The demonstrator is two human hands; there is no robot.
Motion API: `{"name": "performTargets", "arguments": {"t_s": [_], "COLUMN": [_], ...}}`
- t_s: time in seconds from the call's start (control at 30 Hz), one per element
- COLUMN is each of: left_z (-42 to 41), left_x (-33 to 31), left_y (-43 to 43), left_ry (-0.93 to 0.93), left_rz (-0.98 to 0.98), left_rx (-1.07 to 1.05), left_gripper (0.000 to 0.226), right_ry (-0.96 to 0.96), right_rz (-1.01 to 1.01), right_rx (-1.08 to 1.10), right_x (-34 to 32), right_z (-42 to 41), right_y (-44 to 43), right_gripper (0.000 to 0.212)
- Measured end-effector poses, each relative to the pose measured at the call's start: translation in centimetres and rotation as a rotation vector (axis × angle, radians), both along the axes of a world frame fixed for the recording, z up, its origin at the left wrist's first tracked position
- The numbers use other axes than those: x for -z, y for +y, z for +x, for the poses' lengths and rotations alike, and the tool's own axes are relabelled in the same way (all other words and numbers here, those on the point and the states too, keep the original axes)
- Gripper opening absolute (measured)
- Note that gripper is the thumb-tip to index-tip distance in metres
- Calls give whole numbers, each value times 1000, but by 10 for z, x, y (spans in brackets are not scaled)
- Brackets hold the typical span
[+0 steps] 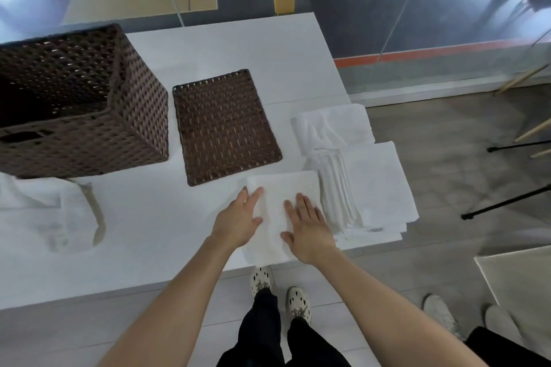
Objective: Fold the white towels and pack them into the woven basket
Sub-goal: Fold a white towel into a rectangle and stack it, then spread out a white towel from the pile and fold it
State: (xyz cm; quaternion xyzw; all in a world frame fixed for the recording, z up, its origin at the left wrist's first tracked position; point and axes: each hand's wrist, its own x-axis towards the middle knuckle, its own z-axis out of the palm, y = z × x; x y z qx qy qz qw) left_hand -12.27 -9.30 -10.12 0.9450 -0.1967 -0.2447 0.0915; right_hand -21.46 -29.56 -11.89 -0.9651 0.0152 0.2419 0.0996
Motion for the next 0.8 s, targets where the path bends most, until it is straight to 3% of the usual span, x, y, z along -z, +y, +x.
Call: {"name": "performTargets", "arguments": {"t_s": [0.17,0.4,0.6,0.8], "left_z": [-1,-9,1,21], "left_x": [-39,-69,-56,-33], "left_y": [44,169,284,423], "left_ry": [-105,-217,-188,-88], "left_rz": [69,97,149,165], "left_rx": [33,-195,-339,-433], "left_gripper": [58,42,36,35], "right_ry": [-160,-313,-308,-166], "right_rz": [-128,-37,-1,85], "right_rx": [-55,-247,-331,-346], "right_x": [-42,-86,-84,-50], "right_z": [17,59,96,140], "right_y": [8,85,193,338], "right_gripper": [56,41,37,38]}}
